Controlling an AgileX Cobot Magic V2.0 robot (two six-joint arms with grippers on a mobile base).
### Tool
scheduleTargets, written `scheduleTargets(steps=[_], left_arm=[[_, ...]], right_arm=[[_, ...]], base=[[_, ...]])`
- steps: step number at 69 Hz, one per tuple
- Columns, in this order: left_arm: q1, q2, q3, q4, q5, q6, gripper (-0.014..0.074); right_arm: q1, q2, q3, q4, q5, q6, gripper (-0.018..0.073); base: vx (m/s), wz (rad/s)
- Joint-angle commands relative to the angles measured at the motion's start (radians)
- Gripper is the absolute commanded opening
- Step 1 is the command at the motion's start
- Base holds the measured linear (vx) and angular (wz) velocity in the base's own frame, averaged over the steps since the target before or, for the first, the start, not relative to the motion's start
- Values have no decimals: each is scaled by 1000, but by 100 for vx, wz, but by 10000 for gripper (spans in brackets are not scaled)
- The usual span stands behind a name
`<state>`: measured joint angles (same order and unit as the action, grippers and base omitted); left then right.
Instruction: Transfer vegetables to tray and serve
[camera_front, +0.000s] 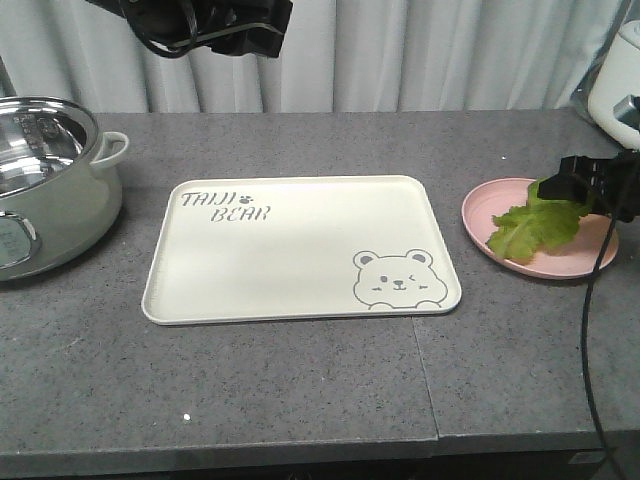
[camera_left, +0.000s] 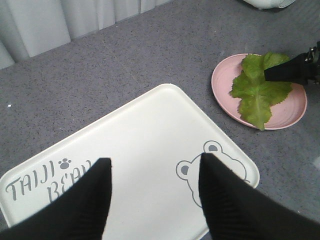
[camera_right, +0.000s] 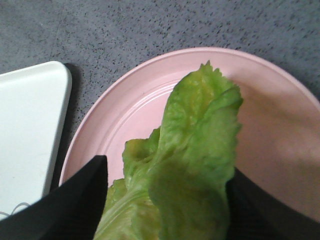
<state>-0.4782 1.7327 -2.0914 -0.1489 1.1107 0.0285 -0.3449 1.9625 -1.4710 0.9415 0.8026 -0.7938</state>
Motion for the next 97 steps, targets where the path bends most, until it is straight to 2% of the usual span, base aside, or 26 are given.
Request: scheduleTargets(steps=[1,15,20,34,40,58,68,97], left_arm=[[-3,-47,-24,-11,-58,-8,391],[-3,-47,-24,-11,-58,-8,391],[-3,-47,-24,-11,-56,-8,391],[-3,-47,-24,-2,-47,-7,391],[-3,-47,-24,28,-40,-7,391],[-3,-46,-24,71,-10,-7,391],[-3,-46,-24,71,-6,-7,391],[-3,-46,-24,71,-1,-7,391]], right_arm=[[-5,-53,-94,-68,28,97,440],[-5,-53,-251,-270,105,283,438],[-5,-53,-290,-334,128,319,438],[-5,-56,-318,-502,166,476,436],[-5,-56,-318,-565,179,536,435],[-5,-38,-318,-640,175,633,414],[-5,4,-318,-647,189,645,386],[-5,102,-318,-656,178,663,386]], base=[[0,0],[0,0],[0,0],[0,0],[0,0],[0,0],[0,0],[0,0]])
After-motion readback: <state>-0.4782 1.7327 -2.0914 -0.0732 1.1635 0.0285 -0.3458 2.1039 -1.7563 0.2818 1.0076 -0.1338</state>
